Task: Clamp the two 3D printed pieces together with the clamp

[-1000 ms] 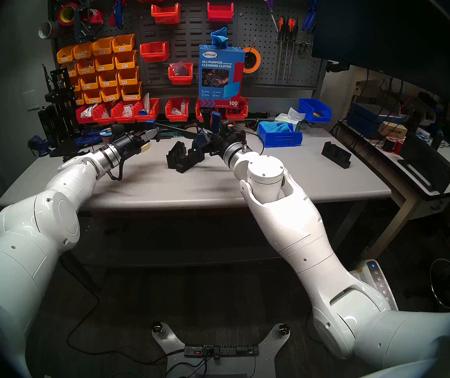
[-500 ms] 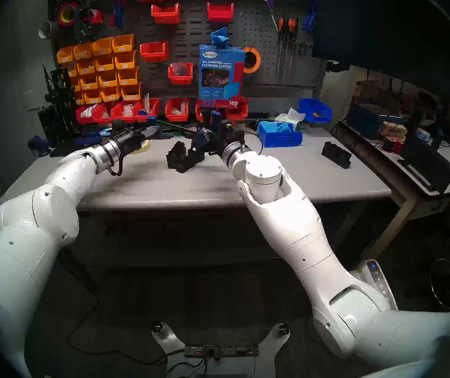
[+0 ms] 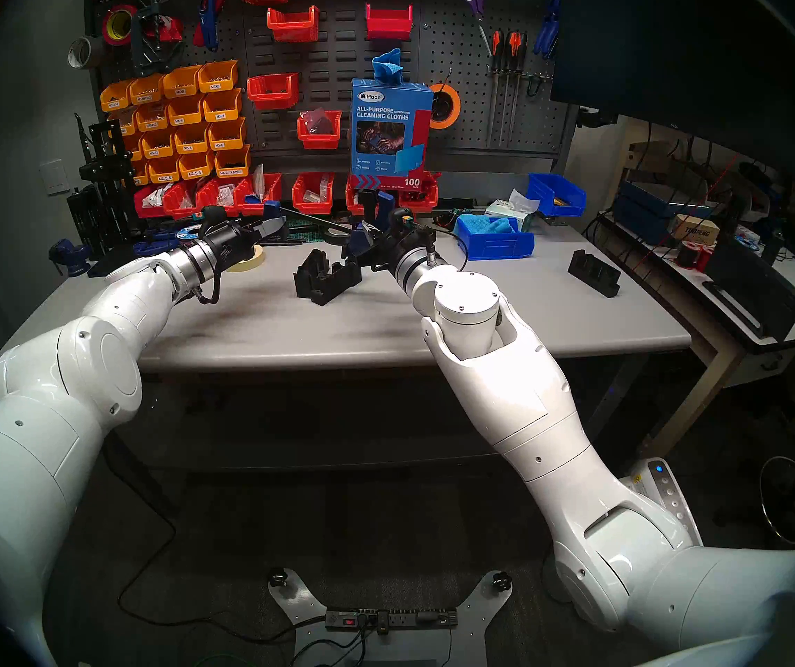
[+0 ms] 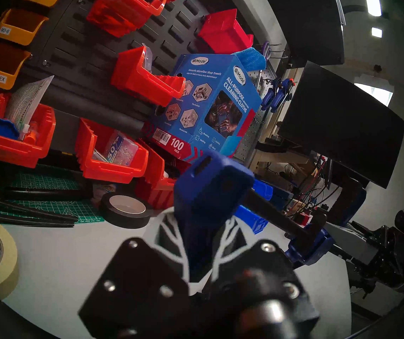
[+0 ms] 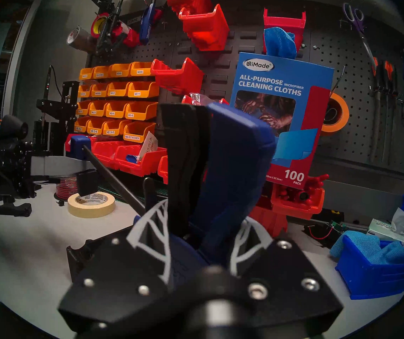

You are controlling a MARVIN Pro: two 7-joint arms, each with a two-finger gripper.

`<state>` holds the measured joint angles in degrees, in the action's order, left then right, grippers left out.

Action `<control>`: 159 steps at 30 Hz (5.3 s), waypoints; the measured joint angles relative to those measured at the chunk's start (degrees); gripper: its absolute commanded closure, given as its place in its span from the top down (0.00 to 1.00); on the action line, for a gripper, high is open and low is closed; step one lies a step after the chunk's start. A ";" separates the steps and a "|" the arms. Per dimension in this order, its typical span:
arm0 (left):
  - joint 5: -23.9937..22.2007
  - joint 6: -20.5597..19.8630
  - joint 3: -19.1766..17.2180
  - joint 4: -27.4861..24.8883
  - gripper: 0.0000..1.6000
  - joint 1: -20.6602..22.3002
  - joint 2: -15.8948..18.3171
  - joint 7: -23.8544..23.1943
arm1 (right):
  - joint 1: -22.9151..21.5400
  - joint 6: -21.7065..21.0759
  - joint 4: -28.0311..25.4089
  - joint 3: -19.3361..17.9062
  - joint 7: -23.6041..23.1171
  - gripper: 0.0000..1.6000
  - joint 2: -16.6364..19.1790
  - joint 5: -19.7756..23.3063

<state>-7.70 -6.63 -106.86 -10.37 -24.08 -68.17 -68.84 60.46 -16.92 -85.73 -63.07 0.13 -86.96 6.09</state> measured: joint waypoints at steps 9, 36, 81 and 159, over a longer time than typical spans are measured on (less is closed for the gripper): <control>0.57 -1.13 -0.29 0.30 0.00 0.31 -0.36 0.11 | 0.32 -1.18 -0.91 -0.12 0.06 0.00 0.63 -0.02; 1.13 -1.83 -3.00 2.88 0.00 -1.28 0.55 0.32 | 0.47 -4.68 -1.50 1.40 0.07 0.00 0.20 0.00; 1.47 -4.63 -5.31 4.66 0.00 -4.14 -1.69 6.23 | 1.44 -5.37 1.09 1.14 0.14 0.00 -0.10 -0.06; 2.92 -3.88 -5.78 2.82 0.00 -4.86 -3.21 8.72 | 0.52 -2.45 7.59 3.16 3.31 0.97 -1.43 -1.12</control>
<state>-4.78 -10.51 -112.64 -7.55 -28.94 -71.38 -60.13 60.99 -19.37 -78.14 -59.92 3.44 -88.39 4.98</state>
